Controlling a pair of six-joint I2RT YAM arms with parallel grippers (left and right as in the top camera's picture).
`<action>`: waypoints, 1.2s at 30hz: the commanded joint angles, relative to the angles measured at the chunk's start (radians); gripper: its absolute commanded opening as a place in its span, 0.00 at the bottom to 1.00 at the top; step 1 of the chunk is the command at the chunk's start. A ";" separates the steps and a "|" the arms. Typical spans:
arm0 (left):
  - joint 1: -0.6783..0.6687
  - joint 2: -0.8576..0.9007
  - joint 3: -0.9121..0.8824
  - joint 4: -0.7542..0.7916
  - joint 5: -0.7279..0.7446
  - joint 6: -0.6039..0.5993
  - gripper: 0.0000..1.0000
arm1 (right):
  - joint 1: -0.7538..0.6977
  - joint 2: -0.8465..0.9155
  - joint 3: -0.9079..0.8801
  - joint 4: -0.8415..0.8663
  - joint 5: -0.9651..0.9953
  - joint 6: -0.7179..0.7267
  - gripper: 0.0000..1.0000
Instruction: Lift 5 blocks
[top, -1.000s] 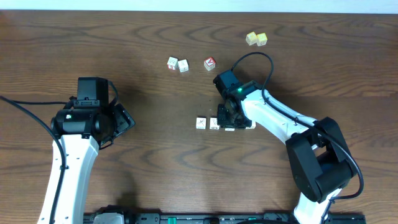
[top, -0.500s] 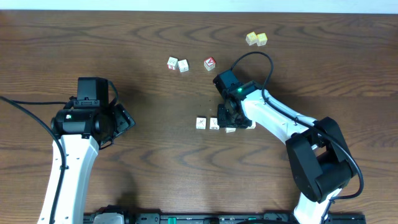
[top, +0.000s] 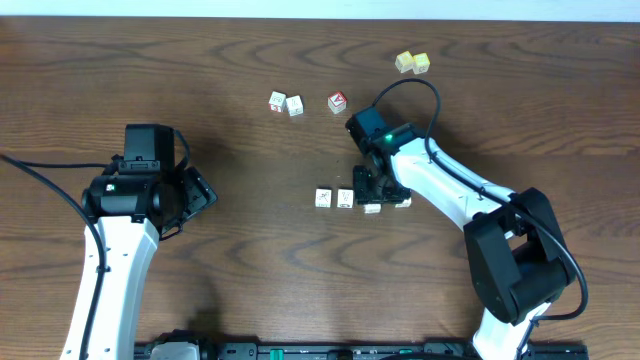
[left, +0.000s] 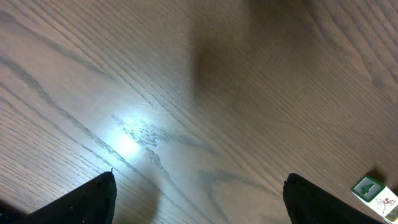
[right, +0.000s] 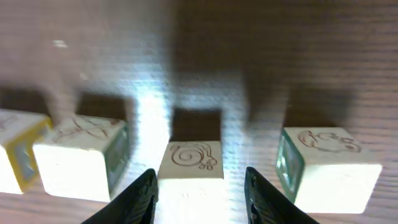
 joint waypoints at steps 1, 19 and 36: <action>0.005 0.003 -0.002 -0.003 -0.009 -0.002 0.86 | 0.009 -0.006 0.014 -0.013 0.002 -0.104 0.42; 0.005 0.003 -0.002 -0.003 -0.009 -0.002 0.86 | 0.025 -0.006 -0.037 0.023 0.002 -0.119 0.36; 0.005 0.003 -0.002 -0.003 -0.009 -0.002 0.86 | 0.024 -0.006 -0.051 0.099 0.002 0.011 0.24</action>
